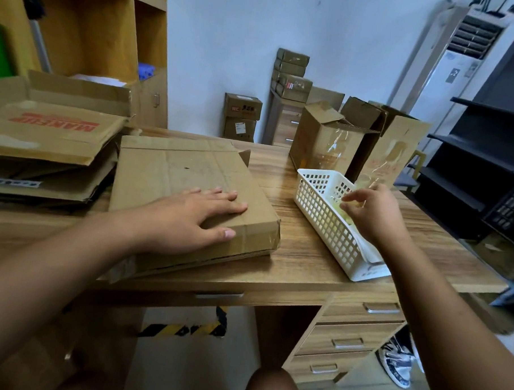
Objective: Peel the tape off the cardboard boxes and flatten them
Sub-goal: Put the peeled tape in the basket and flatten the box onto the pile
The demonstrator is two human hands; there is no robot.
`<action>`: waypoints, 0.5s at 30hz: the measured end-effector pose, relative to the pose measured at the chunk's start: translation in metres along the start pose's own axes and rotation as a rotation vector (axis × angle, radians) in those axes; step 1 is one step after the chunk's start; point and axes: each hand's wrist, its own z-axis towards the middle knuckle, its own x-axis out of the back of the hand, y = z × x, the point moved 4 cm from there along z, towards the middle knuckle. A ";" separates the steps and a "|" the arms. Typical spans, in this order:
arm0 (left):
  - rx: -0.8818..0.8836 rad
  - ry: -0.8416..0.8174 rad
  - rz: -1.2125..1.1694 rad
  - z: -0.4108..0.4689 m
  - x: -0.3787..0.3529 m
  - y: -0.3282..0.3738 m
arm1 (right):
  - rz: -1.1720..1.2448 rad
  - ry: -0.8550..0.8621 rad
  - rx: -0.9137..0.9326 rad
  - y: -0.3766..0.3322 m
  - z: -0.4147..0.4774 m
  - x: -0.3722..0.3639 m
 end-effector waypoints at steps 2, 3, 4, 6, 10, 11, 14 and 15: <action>-0.010 0.007 -0.003 0.000 0.000 -0.001 | 0.000 0.050 0.032 0.000 -0.001 0.003; -0.013 0.010 -0.006 0.000 0.000 -0.001 | 0.019 0.089 0.045 -0.002 -0.003 0.007; -0.011 0.009 -0.008 0.000 0.000 -0.001 | 0.043 0.133 0.053 -0.004 -0.005 0.011; -0.001 0.003 -0.008 -0.001 0.001 0.000 | 0.098 0.217 0.076 -0.011 -0.010 0.019; 0.009 -0.012 -0.022 -0.001 0.004 0.003 | 0.215 0.216 0.204 -0.039 -0.026 0.020; 0.014 -0.017 -0.035 -0.001 0.005 0.004 | 0.230 0.183 0.247 -0.047 -0.030 0.017; 0.028 -0.007 -0.072 -0.004 0.009 0.004 | 0.258 0.087 0.359 -0.070 -0.046 0.003; 0.034 0.006 -0.079 -0.006 0.010 0.003 | 0.266 0.054 0.391 -0.077 -0.051 -0.003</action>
